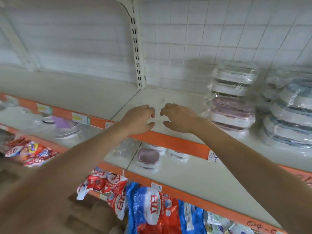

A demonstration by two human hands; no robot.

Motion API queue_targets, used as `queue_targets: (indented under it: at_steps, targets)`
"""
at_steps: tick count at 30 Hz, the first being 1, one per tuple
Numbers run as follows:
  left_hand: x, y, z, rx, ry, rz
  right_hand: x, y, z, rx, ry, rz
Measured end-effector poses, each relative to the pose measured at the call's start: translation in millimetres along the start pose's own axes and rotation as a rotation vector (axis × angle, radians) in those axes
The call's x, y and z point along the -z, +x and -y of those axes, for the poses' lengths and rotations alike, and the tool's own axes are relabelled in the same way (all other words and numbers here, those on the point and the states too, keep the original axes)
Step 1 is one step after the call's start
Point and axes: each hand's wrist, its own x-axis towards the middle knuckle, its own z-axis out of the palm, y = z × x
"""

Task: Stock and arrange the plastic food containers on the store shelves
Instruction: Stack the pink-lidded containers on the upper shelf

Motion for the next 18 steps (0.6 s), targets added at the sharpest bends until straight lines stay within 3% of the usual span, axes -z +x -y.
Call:
queue_targets:
  at_steps: [8,12,18]
  targets:
    - [-43,-94,56,0.315,-0.092,-0.044,-79,20,84,0.197,0.259,0.078]
    - [-89,-118,69,0.384,-0.122,0.06,-132,9,97,0.089,0.329,0.18]
    - [-168,-112,69,0.334,-0.218,0.229,-205,-17,79,-0.16,0.388,0.351]
